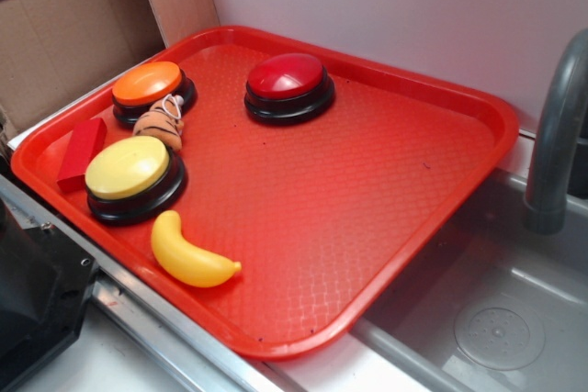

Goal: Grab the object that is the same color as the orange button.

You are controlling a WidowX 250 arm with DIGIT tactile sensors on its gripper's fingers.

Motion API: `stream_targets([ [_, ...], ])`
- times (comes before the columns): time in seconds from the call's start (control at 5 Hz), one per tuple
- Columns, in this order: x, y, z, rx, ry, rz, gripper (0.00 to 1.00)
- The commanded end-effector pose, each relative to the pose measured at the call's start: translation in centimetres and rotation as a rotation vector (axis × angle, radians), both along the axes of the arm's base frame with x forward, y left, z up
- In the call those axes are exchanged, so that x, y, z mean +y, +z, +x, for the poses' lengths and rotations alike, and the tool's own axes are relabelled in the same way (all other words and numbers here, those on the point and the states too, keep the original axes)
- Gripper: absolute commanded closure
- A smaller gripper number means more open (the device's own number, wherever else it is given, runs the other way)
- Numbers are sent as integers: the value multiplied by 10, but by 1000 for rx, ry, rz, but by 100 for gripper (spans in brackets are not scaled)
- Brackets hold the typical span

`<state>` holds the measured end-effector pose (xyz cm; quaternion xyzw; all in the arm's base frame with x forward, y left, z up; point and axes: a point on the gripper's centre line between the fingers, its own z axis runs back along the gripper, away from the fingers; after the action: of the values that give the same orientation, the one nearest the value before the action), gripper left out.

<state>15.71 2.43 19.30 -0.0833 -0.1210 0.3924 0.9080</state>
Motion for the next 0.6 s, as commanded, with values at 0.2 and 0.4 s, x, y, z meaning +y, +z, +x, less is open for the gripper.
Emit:
stream_targets([
  [0.2,34,-80,34,-5,218,80,0],
  [0.4,45,-103,42,45,219,104,0],
])
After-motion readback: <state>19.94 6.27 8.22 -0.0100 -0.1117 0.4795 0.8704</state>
